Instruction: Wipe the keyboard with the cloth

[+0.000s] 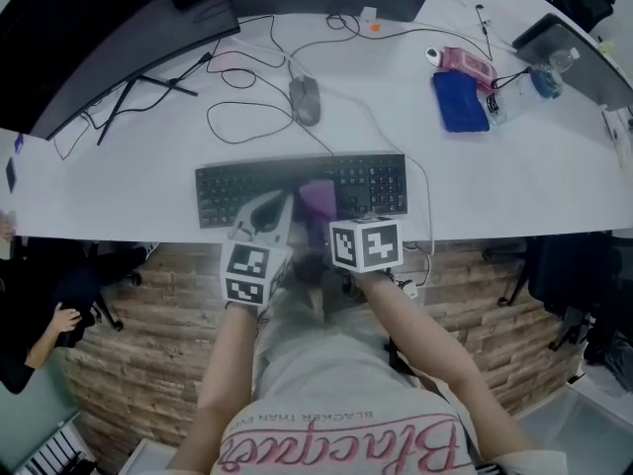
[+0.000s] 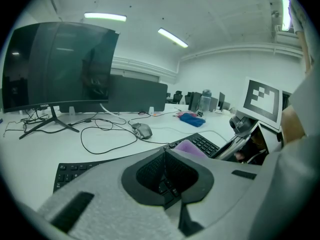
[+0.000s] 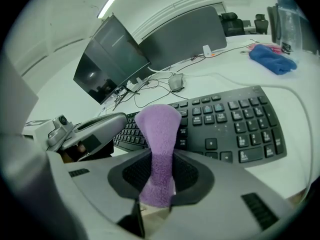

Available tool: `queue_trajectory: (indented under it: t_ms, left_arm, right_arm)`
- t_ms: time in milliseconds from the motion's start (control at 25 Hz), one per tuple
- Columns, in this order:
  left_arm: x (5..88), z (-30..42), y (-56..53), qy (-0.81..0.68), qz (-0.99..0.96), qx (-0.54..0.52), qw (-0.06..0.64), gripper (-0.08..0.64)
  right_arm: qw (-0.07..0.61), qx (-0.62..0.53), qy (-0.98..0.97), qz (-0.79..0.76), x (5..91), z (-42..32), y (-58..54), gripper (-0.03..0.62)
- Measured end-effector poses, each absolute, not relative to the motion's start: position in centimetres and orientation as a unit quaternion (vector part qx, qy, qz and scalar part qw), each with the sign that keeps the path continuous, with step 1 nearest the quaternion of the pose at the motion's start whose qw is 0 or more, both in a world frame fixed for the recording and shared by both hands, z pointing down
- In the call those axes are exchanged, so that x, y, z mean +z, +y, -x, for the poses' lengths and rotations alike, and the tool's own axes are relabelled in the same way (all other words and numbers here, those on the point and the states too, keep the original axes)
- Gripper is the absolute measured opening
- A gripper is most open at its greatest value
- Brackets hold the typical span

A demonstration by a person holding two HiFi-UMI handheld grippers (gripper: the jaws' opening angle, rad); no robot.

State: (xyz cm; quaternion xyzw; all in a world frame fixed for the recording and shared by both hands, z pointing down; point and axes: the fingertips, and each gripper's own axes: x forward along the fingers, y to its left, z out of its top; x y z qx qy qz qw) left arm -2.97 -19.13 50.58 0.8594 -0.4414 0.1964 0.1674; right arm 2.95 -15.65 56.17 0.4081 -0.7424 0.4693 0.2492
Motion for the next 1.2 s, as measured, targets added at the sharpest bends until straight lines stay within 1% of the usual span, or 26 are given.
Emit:
queue_trajectory:
  t_ms: [200,440,760,1200]
  left_arm:
    - [50.5,0.8,-19.5,-0.432,-0.865,0.196,0.166,0.006]
    - [50.6,-2.1,-19.9,-0.413,-0.874,0.195,0.164,0.006]
    - [50.5,-5.4,-20.1,-0.392,-0.883,0.2,0.163,0.006]
    - [50.7,-9.4,-20.6,-0.376,-0.892,0.197,0.157,0.006]
  right_arm:
    - [0.25,0.473,-0.73,-0.425,56.3,-5.7,-15.7,0.092]
    - [0.234,0.481,-0.717,-0.448,56.2,-8.9,-16.1,0.092]
    - [0.249,0.468,-0.711,-0.462,56.1,-12.1,-16.4,0.094]
    - [0.251,0.462,-0.698,-0.486,56.1,-16.9,-16.4,0.094]
